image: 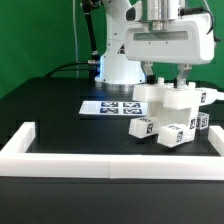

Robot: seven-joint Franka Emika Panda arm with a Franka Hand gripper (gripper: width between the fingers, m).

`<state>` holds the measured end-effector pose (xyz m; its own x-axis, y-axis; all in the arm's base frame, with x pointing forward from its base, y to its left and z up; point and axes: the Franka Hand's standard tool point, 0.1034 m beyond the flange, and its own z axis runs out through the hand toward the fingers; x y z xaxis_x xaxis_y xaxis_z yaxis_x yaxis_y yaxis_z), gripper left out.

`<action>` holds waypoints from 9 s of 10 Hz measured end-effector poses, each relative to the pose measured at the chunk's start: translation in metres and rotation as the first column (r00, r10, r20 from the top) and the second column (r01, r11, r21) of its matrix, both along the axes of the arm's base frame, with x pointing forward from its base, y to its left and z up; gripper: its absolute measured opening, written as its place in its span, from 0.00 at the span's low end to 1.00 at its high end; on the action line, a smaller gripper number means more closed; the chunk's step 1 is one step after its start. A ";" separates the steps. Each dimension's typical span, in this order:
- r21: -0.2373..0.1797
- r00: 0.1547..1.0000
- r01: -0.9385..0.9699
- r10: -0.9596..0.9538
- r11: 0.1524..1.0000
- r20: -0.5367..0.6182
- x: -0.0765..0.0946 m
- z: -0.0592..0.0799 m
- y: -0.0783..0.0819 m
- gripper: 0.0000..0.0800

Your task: Assemble chair

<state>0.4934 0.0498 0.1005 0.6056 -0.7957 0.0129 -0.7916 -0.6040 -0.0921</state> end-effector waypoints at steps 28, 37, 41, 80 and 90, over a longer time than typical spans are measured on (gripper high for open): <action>0.129 0.994 0.105 -0.110 0.986 0.029 -0.042 0.018 0.117 0.81; 0.129 0.975 0.219 -0.221 0.967 0.000 -0.022 -0.013 0.200 0.81; 0.099 0.980 0.200 -0.199 0.975 -0.018 -0.034 -0.031 0.197 0.81; -0.031 0.997 -0.064 0.062 0.997 -0.045 -0.073 -0.064 0.116 0.81; -0.061 0.997 -0.051 0.048 0.997 -0.059 -0.063 -0.083 0.105 0.81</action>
Offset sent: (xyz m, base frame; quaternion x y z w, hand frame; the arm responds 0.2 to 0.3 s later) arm 0.0203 -0.0050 -0.0136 0.0010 0.0225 -0.0301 0.9993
